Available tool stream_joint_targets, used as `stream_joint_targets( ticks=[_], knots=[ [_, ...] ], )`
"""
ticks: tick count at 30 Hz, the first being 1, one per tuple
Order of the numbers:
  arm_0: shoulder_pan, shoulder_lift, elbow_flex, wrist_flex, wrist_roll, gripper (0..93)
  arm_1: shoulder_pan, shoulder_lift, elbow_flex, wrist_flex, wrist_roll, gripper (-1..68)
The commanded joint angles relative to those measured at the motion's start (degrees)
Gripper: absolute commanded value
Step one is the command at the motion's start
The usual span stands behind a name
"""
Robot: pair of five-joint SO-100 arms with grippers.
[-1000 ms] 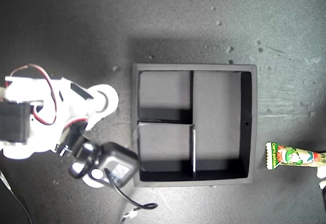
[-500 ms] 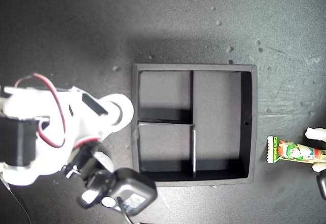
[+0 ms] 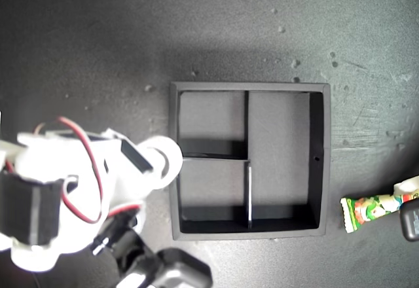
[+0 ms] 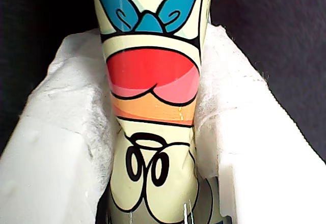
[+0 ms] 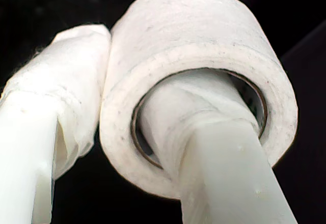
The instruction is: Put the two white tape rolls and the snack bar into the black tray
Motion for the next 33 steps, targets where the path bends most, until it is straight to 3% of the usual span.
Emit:
stream_joint_targets(
  ticks=[1, 5, 8, 14, 17, 19, 21, 24, 31, 33],
  knots=[
    [2.02, -2.20, -11.43, 3.52, -1.93, 0.0, 9.67, 0.70, -14.50, 7.38, -31.73, -0.4],
    [5.36, -9.32, -23.47, 5.80, -3.87, 0.0, 19.25, -0.35, -22.59, 5.27, -50.36, -0.4],
    [7.47, -17.75, -34.89, 8.70, -4.66, 0.0, 21.53, -0.44, -24.87, 2.37, -67.15, -0.4],
    [7.82, -26.28, -40.08, 8.88, -5.27, 0.0, 14.77, -2.02, -25.66, -7.56, -91.76, -0.5],
    [7.56, -27.16, -39.55, 8.96, -5.98, 0.0, 12.39, -9.40, -33.40, -3.52, -96.50, -0.5],
    [7.29, -27.25, -39.02, 9.05, -6.42, 0.0, 16.44, -14.41, -38.50, -1.58, -85.69, -0.5],
    [7.29, -26.89, -38.50, 9.05, -6.68, 0.0, 22.41, -16.17, -37.88, -2.11, -58.45, -0.5],
    [7.12, -26.37, -37.44, 9.05, -7.12, 0.0, 25.05, -15.12, -29.44, -4.22, -25.49, -0.5],
    [5.80, -24.35, -35.24, 9.05, -6.24, 0.0, 26.19, -15.12, -22.68, -6.24, -1.58, -0.4],
    [5.27, -23.47, -34.89, 9.05, -5.36, 0.0, 26.89, -15.21, -23.64, -2.46, 2.72, -0.4]
  ],
)
